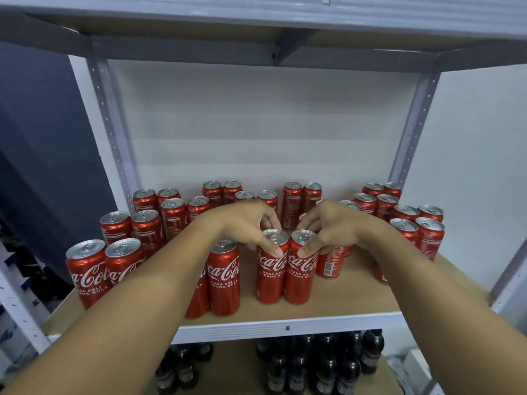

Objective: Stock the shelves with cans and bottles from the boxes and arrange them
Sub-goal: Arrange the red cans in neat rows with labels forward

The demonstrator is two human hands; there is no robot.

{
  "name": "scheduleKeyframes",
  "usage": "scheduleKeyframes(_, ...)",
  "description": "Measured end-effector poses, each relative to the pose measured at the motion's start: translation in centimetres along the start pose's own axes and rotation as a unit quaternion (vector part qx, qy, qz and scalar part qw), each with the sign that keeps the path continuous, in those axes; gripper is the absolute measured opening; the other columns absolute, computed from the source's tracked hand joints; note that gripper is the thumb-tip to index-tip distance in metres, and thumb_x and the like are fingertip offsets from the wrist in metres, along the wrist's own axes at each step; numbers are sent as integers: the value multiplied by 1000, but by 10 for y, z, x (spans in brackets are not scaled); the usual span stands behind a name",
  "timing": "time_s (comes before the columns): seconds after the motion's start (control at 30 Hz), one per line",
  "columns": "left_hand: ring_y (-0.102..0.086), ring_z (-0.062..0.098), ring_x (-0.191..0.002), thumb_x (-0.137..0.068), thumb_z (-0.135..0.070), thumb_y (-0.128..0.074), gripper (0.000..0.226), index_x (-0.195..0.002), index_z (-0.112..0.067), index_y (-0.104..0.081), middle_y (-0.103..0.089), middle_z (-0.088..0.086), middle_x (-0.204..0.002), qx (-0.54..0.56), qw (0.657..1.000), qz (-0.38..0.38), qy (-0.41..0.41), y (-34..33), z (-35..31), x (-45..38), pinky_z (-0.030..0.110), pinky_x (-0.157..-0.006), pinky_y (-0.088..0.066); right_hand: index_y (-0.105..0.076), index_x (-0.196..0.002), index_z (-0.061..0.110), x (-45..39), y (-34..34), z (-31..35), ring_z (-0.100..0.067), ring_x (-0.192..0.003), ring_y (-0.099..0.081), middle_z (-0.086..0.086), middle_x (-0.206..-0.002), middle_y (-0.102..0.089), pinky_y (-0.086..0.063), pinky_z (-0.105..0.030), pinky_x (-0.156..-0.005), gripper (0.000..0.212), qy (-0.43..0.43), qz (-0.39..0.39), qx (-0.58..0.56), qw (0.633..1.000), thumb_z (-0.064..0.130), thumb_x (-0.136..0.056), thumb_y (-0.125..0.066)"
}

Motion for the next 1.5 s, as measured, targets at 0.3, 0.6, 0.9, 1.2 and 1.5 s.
scheduleKeyframes(0.3, -71, 10, -90, -74, -28, -93, 49, -116, -17, -70, -66, -2, -118, 15, 1000, -12, -7, -12, -13, 5, 29, -74, -64, -73, -112, 10, 16, 5, -13, -19, -93, -75, -4, -99, -78, -62, -44, -83, 49, 10, -3, -40, 999, 8, -67, -92)
scheduleKeyframes(0.6, -70, 8, -95, -71, -33, -94, 47, -112, -22, -72, -68, -7, -116, -28, 1000, -11, -1, -2, -7, 12, 17, -65, -55, -72, -116, 12, 14, -7, -9, -19, -100, -73, -2, -106, -77, -62, -39, -81, 50, 31, 21, -79, 996, 7, -70, -90)
scheduleKeyframes(0.9, -71, 10, -93, -71, -32, -94, 46, -111, -24, -72, -66, -6, -118, 0, 1000, -10, -3, -5, -5, 13, 19, -66, -57, -71, -120, 11, 13, -5, -9, -17, -99, -73, 0, -106, -77, -62, -34, -77, 52, 41, 21, -68, 997, 6, -71, -89)
scheduleKeyframes(1.2, -72, 8, -99, -68, -43, -94, 48, -109, -34, -71, -67, -13, -118, -22, 1000, -9, -15, -4, -2, 12, 29, -83, -61, -70, -123, 12, 13, -5, -6, -15, -100, -72, 2, -107, -76, -61, -30, -75, 54, 42, 27, -50, 997, 7, -72, -88)
scheduleKeyframes(1.5, -65, 0, -106, -67, -49, -93, 51, -112, -37, -72, -67, -17, -121, -67, 998, 9, -6, -2, -4, 15, 41, -105, -51, -69, -121, 15, 16, -6, -3, -14, -101, -71, 4, -107, -75, -61, -29, -73, 51, 37, 33, -41, 998, 8, -74, -87)
Point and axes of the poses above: each hand's wrist, its own x-axis away from the middle knuckle, its own y-axis out of the back of the hand, z = x × y, the point moved 6 cm from there along -x, towards the middle knuckle
